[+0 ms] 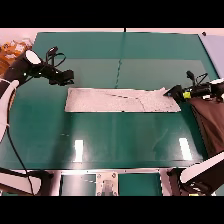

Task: Fold the shirts.

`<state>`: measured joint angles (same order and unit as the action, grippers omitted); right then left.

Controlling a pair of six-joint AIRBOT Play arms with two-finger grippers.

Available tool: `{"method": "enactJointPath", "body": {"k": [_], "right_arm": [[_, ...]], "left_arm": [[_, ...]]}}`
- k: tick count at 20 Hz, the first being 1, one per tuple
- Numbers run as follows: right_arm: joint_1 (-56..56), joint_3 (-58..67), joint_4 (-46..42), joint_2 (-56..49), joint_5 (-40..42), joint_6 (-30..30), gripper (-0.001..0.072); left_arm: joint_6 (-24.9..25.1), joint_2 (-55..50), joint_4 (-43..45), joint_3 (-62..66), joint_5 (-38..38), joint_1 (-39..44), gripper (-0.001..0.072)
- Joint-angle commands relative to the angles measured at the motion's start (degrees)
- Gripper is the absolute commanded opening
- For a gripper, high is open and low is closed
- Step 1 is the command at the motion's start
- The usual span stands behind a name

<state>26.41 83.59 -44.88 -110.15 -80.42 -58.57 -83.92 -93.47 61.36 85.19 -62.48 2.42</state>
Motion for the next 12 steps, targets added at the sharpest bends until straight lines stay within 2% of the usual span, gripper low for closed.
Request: {"method": "enactJointPath", "body": {"k": [1, 5, 7, 9, 12], "right_arm": [[-2.71, 2.62, 2.12, 0.04, -4.81, 0.00, 0.0013], [-4.15, 6.29, 2.19, 4.55, -8.26, -5.35, 0.0012], [-5.05, 6.86, 1.95, 9.86, -8.04, -7.13, 0.0012], [-6.58, 7.04, -0.17, 15.04, -7.93, -11.47, 0.0012], [-10.08, 7.04, -0.74, 21.24, -7.91, -16.37, 0.0012]], "left_arm": [[0.50, -0.02, -2.51, 0.07, -0.13, 0.48, 0.0018], [1.95, -0.42, -2.71, 0.04, 4.37, 7.17, 0.0018], [1.95, -2.23, -3.04, 0.04, 8.44, 13.31, 0.0018], [1.90, -5.92, -3.67, 0.07, 13.60, 20.31, 0.0018], [1.97, -12.11, -9.01, 0.07, 20.44, 29.11, 0.0018]]}}
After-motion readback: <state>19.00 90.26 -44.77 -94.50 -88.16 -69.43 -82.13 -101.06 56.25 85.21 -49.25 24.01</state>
